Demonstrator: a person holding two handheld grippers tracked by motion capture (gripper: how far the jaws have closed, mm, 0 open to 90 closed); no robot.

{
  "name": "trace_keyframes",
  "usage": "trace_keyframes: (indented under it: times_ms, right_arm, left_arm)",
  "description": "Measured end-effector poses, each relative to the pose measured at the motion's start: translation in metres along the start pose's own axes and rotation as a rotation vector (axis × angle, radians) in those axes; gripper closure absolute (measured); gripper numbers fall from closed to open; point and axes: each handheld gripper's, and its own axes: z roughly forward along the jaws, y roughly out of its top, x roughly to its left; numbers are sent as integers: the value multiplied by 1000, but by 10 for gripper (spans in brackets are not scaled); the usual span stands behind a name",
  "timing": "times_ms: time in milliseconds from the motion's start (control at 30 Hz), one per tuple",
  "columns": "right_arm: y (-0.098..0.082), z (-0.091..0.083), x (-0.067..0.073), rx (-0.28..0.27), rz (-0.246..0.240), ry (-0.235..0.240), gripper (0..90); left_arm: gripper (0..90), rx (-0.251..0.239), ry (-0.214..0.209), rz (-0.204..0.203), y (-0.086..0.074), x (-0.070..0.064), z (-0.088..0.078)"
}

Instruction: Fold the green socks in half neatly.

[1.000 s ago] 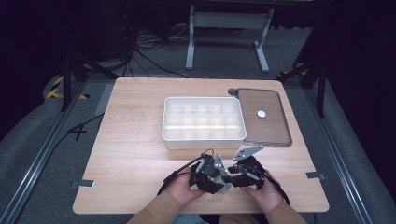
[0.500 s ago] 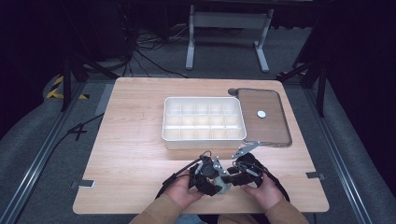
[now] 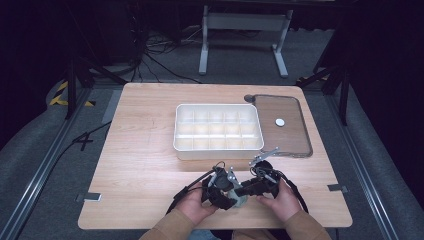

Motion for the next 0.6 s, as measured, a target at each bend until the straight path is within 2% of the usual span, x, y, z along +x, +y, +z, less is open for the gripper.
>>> trace_keyframes:
  times_ms: [67, 133, 233, 367, 467, 500, 600]
  right_arm:
    - [0, 0, -2, 1, 10, 28, 658]
    - [1, -1, -1, 3, 9, 34, 703]
    - [2, -2, 5, 9, -12, 2, 729]
    - [4, -3, 10, 15, -45, -32, 741]
    - [5, -5, 19, 10, -86, -74, 747]
    - [5, -5, 19, 10, -86, -74, 747]
    - [7, -11, 24, -12, -127, -108, 748]
  left_arm:
    - [513, -6, 1, 0, 0, 0, 0]
    - [513, -9, 2, 7, 0, 0, 0]
    - [508, -6, 16, 26, -1, -1, -3]
    - [507, -9, 34, 25, -3, -1, -8]
    - [505, -20, 33, 14, -4, 3, -13]
    - [505, -28, 34, 5, -5, 6, -17]
    - [499, -70, 28, -31, -9, 13, -27]
